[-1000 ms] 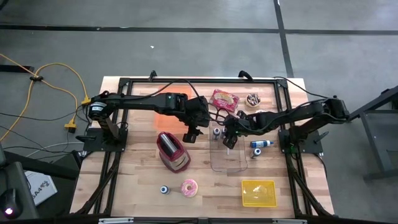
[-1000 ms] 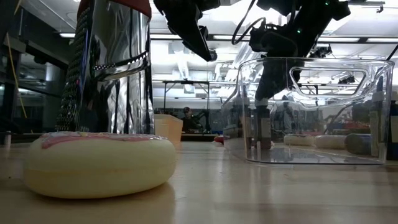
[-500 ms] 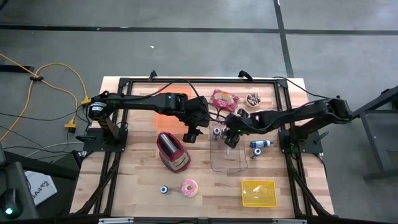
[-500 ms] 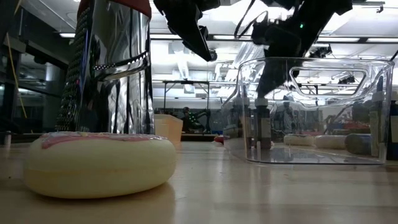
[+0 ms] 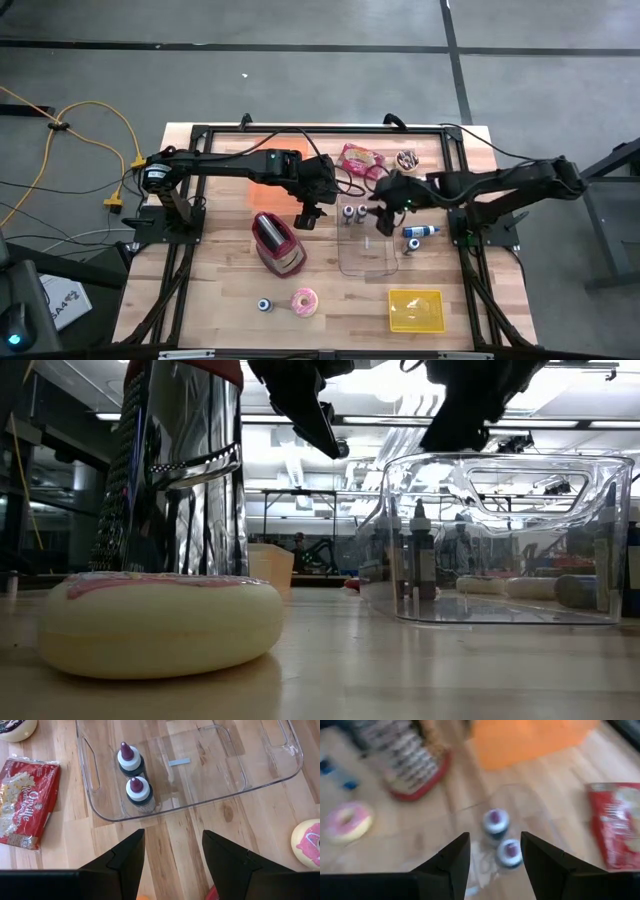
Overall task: Pick & Place Food Item
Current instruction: Put the bottom left blue food coloring bottle into the transparent bin
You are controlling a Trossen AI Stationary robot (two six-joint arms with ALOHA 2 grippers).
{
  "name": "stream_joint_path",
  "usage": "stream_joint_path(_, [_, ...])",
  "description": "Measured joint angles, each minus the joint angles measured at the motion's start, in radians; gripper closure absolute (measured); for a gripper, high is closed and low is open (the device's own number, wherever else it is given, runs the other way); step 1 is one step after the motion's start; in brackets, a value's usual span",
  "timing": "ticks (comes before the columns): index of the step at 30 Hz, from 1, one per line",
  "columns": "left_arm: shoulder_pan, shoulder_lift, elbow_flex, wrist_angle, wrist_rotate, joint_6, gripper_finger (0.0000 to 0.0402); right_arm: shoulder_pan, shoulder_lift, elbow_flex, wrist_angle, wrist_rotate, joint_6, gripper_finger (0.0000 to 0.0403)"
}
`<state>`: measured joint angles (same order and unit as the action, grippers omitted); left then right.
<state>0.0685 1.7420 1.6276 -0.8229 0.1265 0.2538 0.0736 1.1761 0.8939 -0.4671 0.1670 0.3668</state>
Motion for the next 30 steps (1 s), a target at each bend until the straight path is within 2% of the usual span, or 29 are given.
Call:
stream_joint_path(3, [0.000, 0.000, 0.000, 0.000, 0.000, 0.000, 0.0211, 0.037, -0.012, 0.000, 0.046, -0.052, -0.028, 0.0240])
stream_joint_path(8, [0.000, 0.000, 0.000, 0.000, 0.000, 0.000, 0.0211, 0.123, 0.005, 0.000, 0.157, -0.047, -0.091, 0.0240])
stream_joint_path(16, [-0.015, 0.000, 0.000, 0.000, 0.000, 0.000, 0.0211, 0.233, 0.046, 0.000, 0.280, 0.094, -0.262, 0.0240])
stream_joint_path(23, [-0.034, 0.000, 0.000, 0.001, 0.000, 0.000, 0.0211, 0.240, 0.047, 0.000, 0.285, 0.155, -0.258, 0.0240])
stream_joint_path(30, [-0.035, 0.000, 0.000, 0.001, 0.000, 0.000, 0.0211, 0.241, 0.047, 0.000, 0.285, 0.145, -0.257, 0.0240])
